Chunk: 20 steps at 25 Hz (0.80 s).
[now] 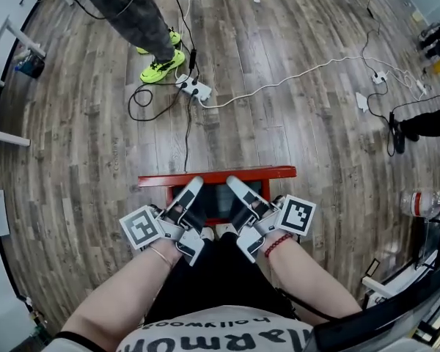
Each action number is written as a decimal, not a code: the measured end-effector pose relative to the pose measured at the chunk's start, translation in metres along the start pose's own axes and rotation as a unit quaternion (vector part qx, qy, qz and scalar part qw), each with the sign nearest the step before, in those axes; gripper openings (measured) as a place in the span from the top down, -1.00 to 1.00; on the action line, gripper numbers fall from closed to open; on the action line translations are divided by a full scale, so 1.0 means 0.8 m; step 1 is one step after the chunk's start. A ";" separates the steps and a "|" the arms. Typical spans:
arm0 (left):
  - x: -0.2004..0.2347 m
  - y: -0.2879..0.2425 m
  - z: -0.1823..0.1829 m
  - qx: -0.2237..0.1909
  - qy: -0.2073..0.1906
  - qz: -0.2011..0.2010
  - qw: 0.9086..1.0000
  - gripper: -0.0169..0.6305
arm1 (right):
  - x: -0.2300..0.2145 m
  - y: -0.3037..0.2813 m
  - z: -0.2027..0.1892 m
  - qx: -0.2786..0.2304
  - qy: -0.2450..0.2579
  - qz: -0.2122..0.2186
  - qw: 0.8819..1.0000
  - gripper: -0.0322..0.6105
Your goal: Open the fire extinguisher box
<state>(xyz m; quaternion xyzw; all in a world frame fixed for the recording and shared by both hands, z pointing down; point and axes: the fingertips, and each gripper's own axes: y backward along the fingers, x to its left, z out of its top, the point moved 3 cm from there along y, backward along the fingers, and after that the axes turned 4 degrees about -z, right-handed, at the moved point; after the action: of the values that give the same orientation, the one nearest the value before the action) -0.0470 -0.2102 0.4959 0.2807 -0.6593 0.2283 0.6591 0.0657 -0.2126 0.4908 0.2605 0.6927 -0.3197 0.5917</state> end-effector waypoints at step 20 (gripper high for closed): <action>0.010 -0.048 0.047 -0.079 -0.036 0.018 0.996 0.83 | -0.006 -0.051 0.055 0.047 -0.007 0.012 0.999 0.81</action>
<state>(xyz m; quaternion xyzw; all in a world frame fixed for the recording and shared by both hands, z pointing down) -0.0486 -0.2643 0.5003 0.2242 -0.7033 0.1769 0.6510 0.0652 -0.2723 0.4969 0.2946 0.6694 -0.3465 0.5874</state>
